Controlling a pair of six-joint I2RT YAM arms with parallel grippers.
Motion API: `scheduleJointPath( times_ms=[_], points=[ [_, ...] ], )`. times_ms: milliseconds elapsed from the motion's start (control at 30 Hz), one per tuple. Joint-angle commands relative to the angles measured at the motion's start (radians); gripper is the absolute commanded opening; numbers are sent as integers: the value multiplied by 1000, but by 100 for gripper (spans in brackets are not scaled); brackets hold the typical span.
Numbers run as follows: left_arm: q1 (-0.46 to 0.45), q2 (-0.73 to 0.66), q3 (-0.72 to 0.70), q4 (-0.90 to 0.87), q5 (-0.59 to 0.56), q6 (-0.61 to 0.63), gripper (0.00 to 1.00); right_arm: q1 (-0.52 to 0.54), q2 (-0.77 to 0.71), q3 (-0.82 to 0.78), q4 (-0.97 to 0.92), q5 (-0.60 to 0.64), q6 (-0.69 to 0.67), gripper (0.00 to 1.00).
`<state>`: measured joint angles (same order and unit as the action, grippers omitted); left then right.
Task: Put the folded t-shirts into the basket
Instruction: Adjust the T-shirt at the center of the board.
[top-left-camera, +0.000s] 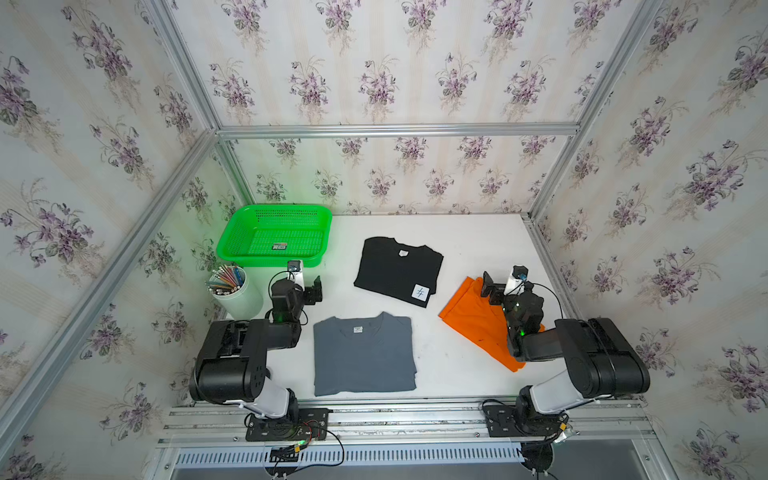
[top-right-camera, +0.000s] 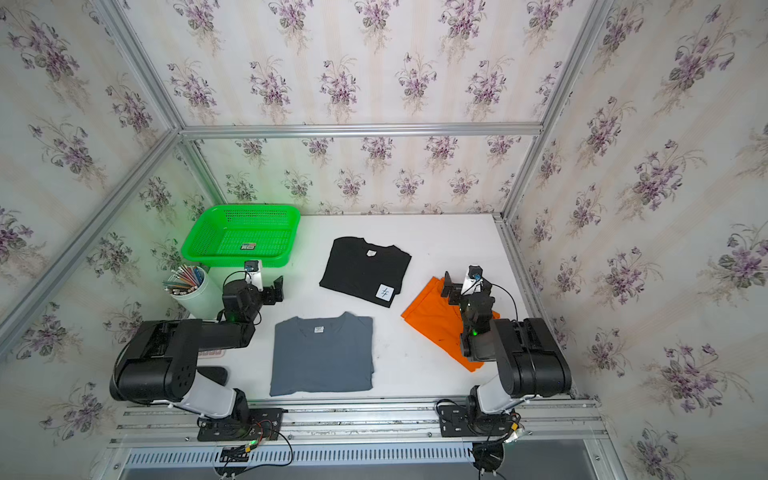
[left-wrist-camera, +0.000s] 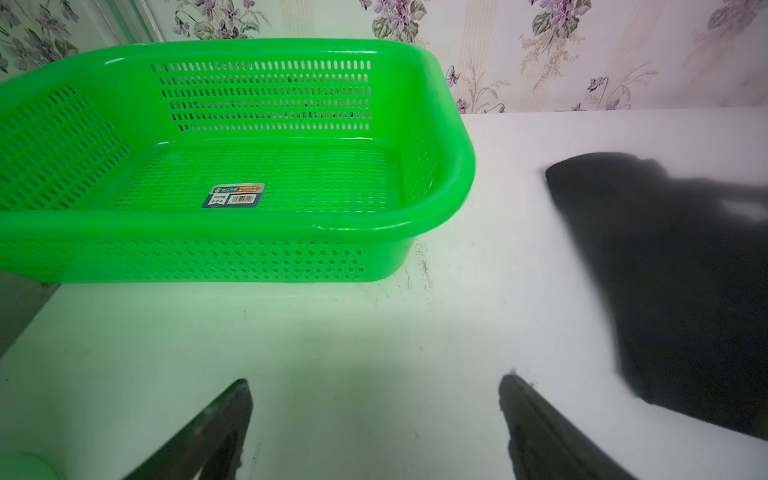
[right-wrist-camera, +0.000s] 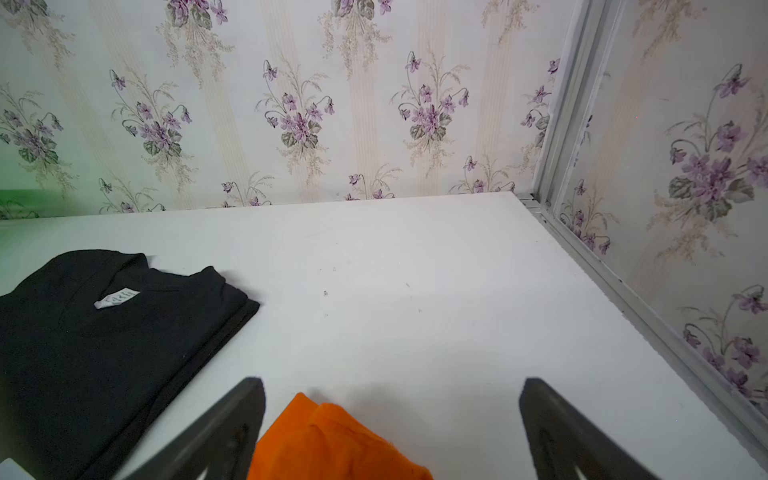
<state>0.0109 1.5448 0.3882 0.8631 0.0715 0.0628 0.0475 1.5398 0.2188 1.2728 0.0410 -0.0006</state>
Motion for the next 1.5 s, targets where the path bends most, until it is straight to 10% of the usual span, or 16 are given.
scheduleJointPath(
  times_ms=[0, 733, 933, 1467],
  points=[
    [-1, -2, 2, 24, 8, 6, 94, 0, 2, 3, 16, 6, 1, 100],
    [-4, -4, 2, 26, -25, 0, 94, -18, -5, 0, 18, -6, 22, 100],
    [-68, -140, 54, -170, -139, 29, 94, -34, -220, -113, 55, 120, 90, 100],
    [-401, -655, 481, -1161, -181, -208, 94, -25, -919, 249, -1070, -396, 258, 100]
  ],
)
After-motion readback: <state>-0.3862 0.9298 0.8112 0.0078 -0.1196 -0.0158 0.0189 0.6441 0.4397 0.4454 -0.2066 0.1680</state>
